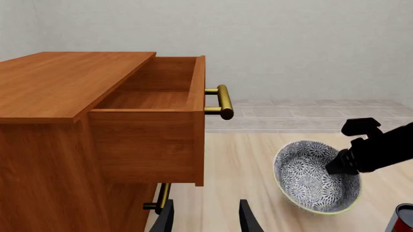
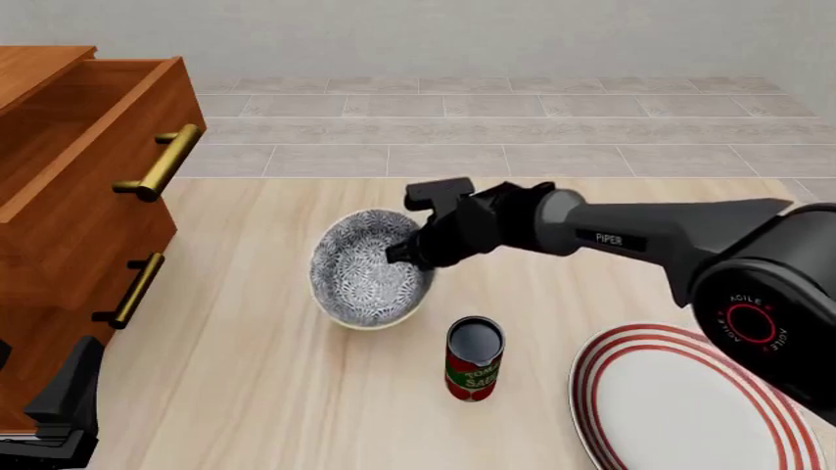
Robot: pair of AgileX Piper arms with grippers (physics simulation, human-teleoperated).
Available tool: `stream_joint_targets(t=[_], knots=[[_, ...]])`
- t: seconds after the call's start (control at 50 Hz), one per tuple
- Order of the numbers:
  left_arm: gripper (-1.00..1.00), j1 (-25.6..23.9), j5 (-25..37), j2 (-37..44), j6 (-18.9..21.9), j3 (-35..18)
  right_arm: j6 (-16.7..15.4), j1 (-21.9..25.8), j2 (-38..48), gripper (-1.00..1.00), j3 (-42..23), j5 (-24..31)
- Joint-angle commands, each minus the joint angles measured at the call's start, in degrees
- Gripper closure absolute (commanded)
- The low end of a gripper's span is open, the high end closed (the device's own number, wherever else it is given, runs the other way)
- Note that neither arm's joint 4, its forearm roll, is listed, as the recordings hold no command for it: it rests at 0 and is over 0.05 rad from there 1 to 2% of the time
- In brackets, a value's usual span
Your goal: Put the bowl on the plate.
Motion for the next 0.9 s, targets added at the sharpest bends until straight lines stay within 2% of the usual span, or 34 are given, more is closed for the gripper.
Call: stream_joint_targets(t=[0.02, 0.52, 0.9], knots=[[-1.0, 0.0, 0.0, 0.0, 0.0, 0.0, 0.57, -0.1, -1.91, 1.0, -0.5, 0.76], [-1.0, 0.0, 0.0, 0.0, 0.0, 0.0, 0.19, -0.65, -6.43, 1.0, -1.36, 2.32], [-1.0, 0.0, 0.0, 0.0, 0.0, 0.0, 0.52, -3.49, -13.87, 1.0, 3.86, 1.16]])
